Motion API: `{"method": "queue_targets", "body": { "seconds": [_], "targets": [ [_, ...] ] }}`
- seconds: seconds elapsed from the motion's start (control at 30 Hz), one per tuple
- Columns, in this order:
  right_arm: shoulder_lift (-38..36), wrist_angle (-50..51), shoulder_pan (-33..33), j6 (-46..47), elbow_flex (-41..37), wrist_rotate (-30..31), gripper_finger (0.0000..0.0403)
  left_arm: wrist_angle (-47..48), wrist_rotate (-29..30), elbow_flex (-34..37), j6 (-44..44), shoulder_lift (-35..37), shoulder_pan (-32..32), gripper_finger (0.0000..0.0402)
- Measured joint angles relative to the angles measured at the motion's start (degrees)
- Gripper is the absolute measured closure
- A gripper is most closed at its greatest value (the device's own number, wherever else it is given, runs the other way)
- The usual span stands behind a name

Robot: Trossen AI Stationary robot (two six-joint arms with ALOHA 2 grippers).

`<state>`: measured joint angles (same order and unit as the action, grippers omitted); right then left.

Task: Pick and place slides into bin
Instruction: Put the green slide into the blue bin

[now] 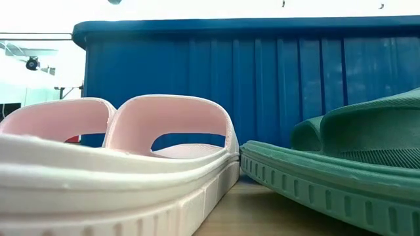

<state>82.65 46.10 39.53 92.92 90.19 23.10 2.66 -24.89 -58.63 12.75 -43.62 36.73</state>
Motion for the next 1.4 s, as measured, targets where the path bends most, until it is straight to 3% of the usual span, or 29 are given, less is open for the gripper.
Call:
{"method": "queue_targets", "body": {
  "seconds": [0.23,0.47,0.83,1.2,1.4],
  "targets": [
    [8.8,6.5,2.8,17.8,-0.4,0.0,0.0266,0.0,-0.1,0.0,0.0,-0.1,0.0,0.0265],
    [17.3,10.8,3.8,29.3,-0.5,0.5,0.0266,0.1,-0.2,0.0,0.0,-0.6,0.0,0.0265],
    [27.9,11.8,3.7,33.2,-0.6,0.1,0.0266,0.1,-0.2,0.1,0.0,-1.9,0.0,0.0265],
    [27.4,26.6,3.7,32.8,0.7,-0.8,0.0266,0.0,-0.4,0.1,0.1,-2.1,0.0,0.0265],
    [28.4,27.4,3.5,33.1,0.1,-0.5,0.0266,0.0,-0.4,0.1,0.1,-2.1,0.0,0.0265]
  ]
}}
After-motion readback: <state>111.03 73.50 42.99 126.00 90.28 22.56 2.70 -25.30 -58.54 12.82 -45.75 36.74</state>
